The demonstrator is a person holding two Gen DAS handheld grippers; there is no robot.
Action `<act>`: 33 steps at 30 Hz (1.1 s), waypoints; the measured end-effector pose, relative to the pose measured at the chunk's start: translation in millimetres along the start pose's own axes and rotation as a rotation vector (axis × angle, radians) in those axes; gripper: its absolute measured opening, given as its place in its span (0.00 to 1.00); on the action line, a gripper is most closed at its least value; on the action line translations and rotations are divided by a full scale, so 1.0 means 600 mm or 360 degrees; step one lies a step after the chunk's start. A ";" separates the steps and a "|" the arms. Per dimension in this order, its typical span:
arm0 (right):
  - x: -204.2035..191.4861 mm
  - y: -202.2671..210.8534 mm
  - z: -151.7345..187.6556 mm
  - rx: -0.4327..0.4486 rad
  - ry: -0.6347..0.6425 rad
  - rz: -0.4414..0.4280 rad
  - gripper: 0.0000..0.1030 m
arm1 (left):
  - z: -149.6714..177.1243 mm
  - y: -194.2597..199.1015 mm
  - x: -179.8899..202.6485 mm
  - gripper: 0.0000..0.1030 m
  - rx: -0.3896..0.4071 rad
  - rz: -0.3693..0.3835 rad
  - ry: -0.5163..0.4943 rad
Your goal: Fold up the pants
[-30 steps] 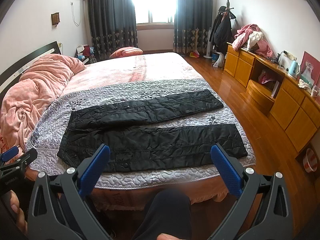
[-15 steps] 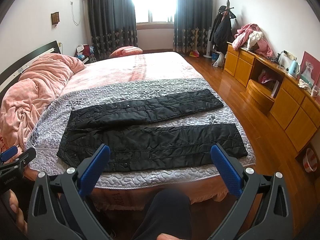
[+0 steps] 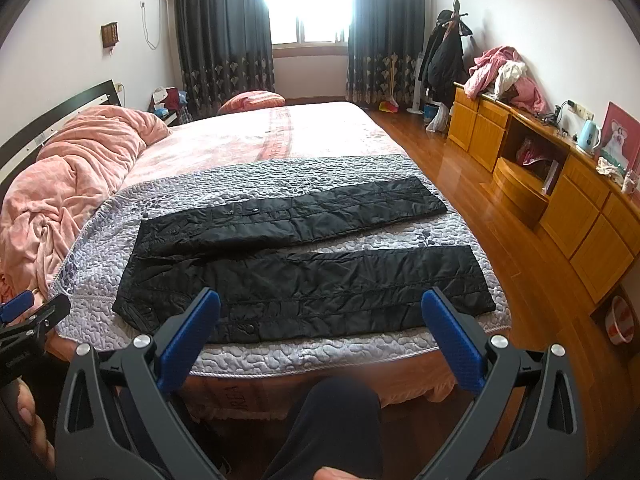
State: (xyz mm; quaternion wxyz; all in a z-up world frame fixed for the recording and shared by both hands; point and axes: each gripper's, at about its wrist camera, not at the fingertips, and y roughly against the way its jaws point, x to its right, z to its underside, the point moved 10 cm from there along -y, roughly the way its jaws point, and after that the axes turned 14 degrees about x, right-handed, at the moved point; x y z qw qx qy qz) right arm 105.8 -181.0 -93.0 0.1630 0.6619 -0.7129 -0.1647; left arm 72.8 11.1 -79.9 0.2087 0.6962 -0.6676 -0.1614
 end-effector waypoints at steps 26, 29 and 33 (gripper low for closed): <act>0.005 -0.013 0.020 -0.0034 0.0025 0.0028 0.98 | 0.009 -0.023 0.020 0.96 -0.0057 0.0039 -0.0024; 0.006 -0.013 0.018 -0.0034 0.0028 0.0029 0.98 | 0.009 -0.024 0.023 0.96 -0.0061 0.0042 -0.0031; 0.008 -0.014 0.013 -0.0028 0.0035 0.0029 0.98 | 0.009 -0.025 0.024 0.96 -0.0058 0.0047 -0.0038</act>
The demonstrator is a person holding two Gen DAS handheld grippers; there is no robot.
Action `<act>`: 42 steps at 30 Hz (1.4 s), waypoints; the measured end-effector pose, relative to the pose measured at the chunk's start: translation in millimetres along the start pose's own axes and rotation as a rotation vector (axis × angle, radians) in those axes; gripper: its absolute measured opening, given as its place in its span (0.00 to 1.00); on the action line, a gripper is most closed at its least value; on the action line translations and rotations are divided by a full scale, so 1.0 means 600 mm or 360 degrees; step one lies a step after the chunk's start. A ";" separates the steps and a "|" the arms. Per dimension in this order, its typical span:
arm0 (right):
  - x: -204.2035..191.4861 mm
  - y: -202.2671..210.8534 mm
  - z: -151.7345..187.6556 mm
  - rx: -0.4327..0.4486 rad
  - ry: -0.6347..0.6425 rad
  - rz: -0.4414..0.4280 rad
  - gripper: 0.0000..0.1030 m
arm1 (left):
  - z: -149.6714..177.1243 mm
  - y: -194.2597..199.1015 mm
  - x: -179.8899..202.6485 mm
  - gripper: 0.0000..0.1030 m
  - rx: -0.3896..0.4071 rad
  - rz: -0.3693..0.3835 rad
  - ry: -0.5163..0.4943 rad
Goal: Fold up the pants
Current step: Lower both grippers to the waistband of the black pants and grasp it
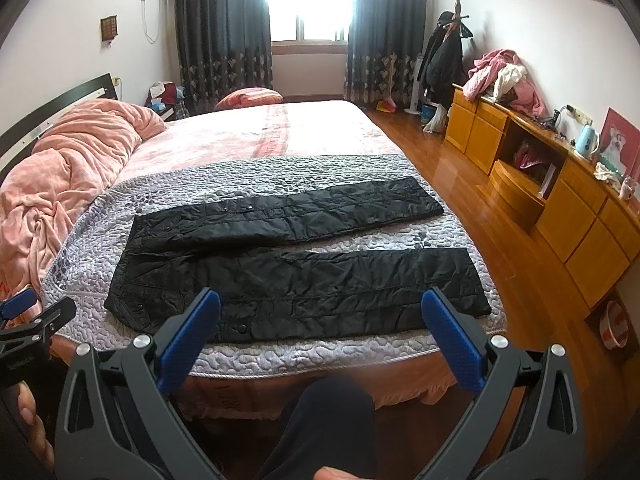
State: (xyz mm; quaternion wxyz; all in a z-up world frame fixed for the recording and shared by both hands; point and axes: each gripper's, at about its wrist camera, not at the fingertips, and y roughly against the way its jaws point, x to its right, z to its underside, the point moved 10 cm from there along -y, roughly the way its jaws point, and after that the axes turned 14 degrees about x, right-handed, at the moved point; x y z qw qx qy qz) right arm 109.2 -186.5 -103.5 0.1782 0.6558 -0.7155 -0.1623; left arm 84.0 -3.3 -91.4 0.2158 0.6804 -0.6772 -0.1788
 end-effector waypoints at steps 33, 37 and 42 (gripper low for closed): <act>0.349 -0.416 0.325 -0.0681 -0.1673 -0.0438 0.85 | 0.312 -0.508 -0.446 0.75 -0.0699 0.0103 0.1481; 0.492 -0.422 0.330 -0.0492 -0.1940 -0.0254 0.89 | 0.307 -0.516 -0.427 0.68 -0.0664 0.0086 0.1408; 0.589 -0.433 0.344 -0.0416 -0.1995 -0.0138 0.89 | 0.310 -0.523 -0.436 0.54 -0.0635 0.0036 0.1471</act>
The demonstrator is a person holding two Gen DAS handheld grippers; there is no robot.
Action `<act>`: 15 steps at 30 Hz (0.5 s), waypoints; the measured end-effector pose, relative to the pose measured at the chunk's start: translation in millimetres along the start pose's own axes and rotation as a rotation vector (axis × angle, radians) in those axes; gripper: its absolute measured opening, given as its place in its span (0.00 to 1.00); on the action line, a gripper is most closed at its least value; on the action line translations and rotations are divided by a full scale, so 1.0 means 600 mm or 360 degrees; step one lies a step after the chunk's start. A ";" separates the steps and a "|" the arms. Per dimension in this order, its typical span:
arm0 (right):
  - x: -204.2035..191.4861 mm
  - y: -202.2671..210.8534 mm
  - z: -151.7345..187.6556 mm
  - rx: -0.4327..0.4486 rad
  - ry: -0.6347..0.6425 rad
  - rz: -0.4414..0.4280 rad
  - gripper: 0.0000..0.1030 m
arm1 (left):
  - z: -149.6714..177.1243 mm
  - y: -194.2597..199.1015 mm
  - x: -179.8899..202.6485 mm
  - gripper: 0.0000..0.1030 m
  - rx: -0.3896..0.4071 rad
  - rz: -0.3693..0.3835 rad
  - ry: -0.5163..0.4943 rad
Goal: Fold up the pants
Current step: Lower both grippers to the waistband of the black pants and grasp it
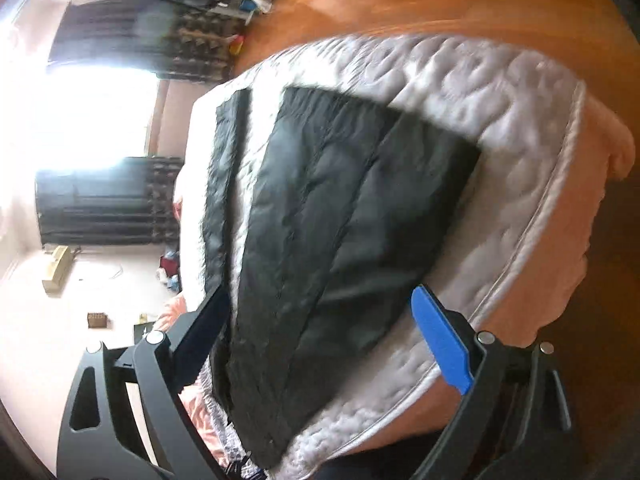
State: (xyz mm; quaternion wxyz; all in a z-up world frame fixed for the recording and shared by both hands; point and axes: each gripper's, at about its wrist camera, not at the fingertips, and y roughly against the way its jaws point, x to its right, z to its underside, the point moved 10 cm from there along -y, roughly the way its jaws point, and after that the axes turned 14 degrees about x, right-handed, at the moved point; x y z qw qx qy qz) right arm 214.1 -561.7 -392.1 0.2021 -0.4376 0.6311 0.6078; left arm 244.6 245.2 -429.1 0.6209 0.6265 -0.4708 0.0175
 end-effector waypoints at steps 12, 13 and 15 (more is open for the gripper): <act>0.027 -0.033 -0.021 0.0034 0.0022 -0.0057 0.14 | -0.024 0.044 -0.033 0.14 0.0170 -0.0078 0.0241; 0.022 -0.029 -0.018 0.0032 0.0042 -0.0068 0.12 | -0.030 0.055 -0.038 0.14 0.0196 -0.0086 0.0262; 0.008 -0.022 -0.004 0.0006 0.0094 -0.0090 0.11 | -0.043 0.077 -0.052 0.13 0.0241 -0.0111 0.0274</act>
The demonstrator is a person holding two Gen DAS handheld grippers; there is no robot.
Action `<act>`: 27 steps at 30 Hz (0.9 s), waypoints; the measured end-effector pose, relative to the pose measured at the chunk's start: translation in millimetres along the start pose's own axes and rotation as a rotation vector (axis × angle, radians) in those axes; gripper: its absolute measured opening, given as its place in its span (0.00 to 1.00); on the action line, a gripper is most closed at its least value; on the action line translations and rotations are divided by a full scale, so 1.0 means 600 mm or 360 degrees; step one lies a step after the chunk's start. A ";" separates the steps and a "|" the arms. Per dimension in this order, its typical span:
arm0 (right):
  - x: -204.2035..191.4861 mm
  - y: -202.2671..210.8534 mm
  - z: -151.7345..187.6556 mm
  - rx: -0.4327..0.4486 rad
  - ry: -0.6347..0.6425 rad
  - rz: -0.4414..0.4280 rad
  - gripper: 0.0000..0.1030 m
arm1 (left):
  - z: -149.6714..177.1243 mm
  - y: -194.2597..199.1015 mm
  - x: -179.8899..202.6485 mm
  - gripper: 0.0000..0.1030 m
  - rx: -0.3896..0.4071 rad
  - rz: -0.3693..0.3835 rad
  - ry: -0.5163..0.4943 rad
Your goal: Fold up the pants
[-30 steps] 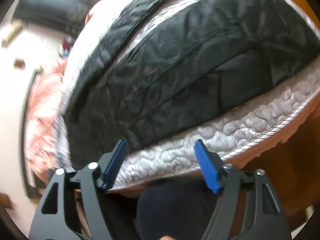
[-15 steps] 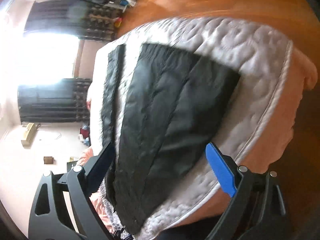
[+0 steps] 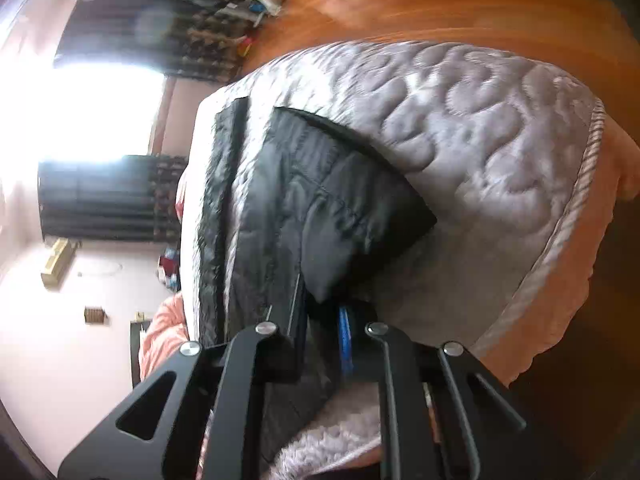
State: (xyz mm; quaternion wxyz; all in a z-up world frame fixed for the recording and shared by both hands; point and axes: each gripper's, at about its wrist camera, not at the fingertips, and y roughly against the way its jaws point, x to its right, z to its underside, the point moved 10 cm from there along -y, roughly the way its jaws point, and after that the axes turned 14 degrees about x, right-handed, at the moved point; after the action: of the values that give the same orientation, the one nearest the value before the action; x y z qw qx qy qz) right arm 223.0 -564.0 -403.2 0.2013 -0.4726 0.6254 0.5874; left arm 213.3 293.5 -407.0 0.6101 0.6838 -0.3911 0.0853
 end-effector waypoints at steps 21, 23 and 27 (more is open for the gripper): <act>-0.158 -0.096 0.076 -0.0179 0.1076 0.0316 0.97 | -0.143 0.073 0.095 0.95 0.0209 -0.0075 -0.0679; -0.138 -0.148 0.100 -0.0328 0.1158 0.0436 0.97 | -0.174 0.043 0.158 0.96 0.0171 0.0025 -0.0749; -0.097 -0.210 0.091 -0.0481 0.1150 0.0676 0.97 | -0.231 -0.042 0.244 0.96 0.0026 0.0070 -0.0897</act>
State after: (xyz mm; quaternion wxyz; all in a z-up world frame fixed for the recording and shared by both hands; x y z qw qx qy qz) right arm 338.2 -475.4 -437.2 -0.2265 -0.5326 0.6460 0.4977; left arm 378.7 354.3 -305.9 0.4697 0.6768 -0.5594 -0.0918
